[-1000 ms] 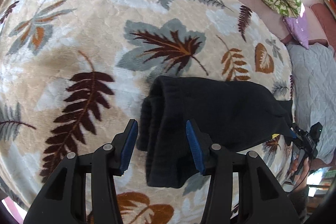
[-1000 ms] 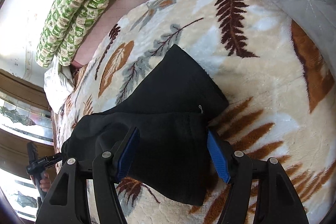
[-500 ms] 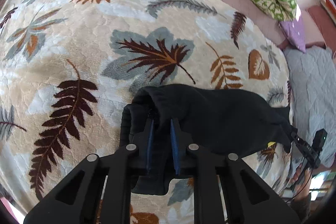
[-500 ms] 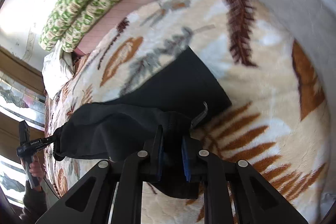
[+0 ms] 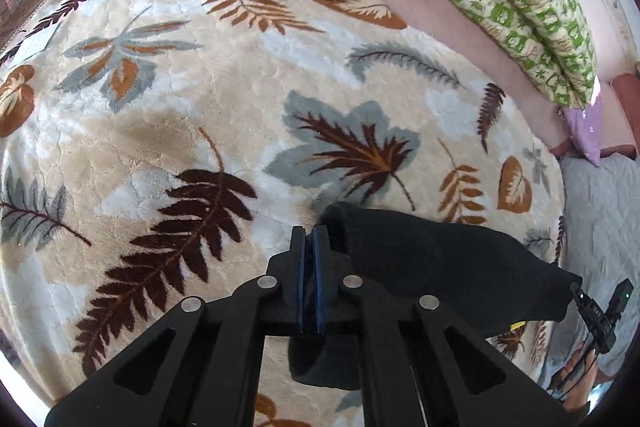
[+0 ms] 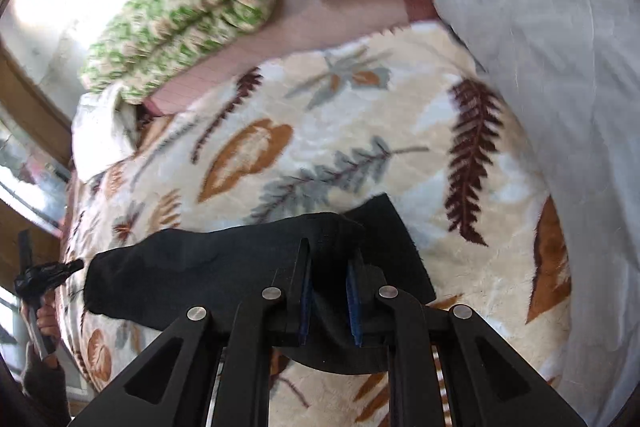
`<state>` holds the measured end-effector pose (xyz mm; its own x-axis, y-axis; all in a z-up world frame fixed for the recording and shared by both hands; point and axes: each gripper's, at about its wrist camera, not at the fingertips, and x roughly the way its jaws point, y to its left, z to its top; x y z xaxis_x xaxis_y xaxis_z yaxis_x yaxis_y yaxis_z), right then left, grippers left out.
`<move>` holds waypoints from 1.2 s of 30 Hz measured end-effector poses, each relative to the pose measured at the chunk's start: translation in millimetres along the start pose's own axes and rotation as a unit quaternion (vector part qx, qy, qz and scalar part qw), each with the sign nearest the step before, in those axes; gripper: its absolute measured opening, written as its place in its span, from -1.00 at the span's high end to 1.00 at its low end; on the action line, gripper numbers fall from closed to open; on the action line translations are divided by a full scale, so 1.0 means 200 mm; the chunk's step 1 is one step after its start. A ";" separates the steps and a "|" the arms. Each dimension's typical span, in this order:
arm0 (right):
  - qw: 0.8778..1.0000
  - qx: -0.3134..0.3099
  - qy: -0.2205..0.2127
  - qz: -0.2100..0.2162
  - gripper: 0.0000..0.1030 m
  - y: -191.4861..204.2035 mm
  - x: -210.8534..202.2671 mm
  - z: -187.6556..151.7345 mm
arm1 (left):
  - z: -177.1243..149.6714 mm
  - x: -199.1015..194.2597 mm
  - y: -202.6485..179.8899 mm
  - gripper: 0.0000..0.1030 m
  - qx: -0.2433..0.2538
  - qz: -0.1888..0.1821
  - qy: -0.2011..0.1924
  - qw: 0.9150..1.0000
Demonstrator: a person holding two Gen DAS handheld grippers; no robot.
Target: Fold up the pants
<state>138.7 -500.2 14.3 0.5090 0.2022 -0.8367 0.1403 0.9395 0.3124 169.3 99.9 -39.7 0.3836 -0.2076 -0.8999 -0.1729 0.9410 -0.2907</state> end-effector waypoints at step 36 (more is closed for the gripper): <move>0.999 0.012 0.029 -0.030 0.66 -0.11 0.26 -0.01 | 0.01 0.14 -0.13 0.93 0.053 -0.077 0.077 0.993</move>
<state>159.9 -509.6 -36.3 0.4488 0.1611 -0.8790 0.1909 0.9436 0.2705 186.8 69.7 -57.0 0.2527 -0.3828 -0.8886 -0.0228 0.9158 -0.4010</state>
